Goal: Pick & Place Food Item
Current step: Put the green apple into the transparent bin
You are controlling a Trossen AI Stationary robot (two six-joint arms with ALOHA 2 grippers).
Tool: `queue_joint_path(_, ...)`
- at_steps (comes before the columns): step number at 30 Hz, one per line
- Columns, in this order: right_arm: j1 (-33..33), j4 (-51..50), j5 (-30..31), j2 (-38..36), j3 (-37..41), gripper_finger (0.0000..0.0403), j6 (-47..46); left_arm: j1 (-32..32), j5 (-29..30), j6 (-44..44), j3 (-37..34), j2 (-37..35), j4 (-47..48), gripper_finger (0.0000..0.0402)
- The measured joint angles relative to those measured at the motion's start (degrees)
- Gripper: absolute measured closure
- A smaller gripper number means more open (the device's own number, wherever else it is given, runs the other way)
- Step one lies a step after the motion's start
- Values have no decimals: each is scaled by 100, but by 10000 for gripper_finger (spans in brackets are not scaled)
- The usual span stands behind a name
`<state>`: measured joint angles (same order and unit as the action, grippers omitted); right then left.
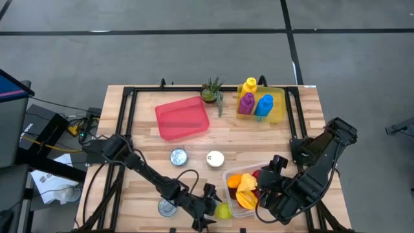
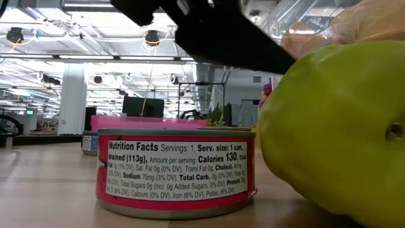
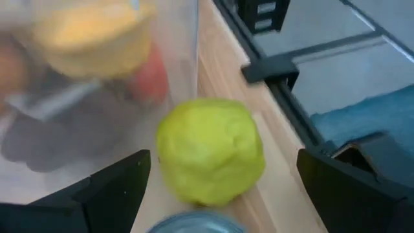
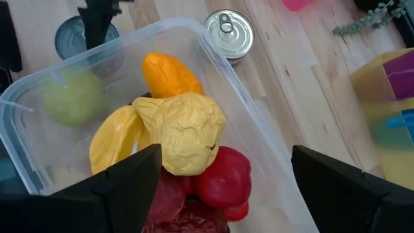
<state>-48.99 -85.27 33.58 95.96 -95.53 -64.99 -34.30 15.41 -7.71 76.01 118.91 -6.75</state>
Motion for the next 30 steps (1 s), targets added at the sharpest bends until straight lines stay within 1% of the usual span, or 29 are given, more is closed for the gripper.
queue_joint_path(6,0,9,39,2,0,71,0,26,-174,-13,365,419,70,18)
queue_joint_path(9,0,19,87,2,0,71,0,40,-123,-11,605,582,262,18)
queue_joint_path(18,0,31,120,2,0,71,27,128,54,14,651,638,352,23)
queue_joint_path(22,0,44,146,2,0,71,45,166,71,21,651,638,335,49)
queue_joint_path(28,0,44,146,2,0,71,46,170,85,16,651,638,335,120)
queue_joint_path(30,0,44,146,2,0,71,46,159,89,16,651,638,335,136)
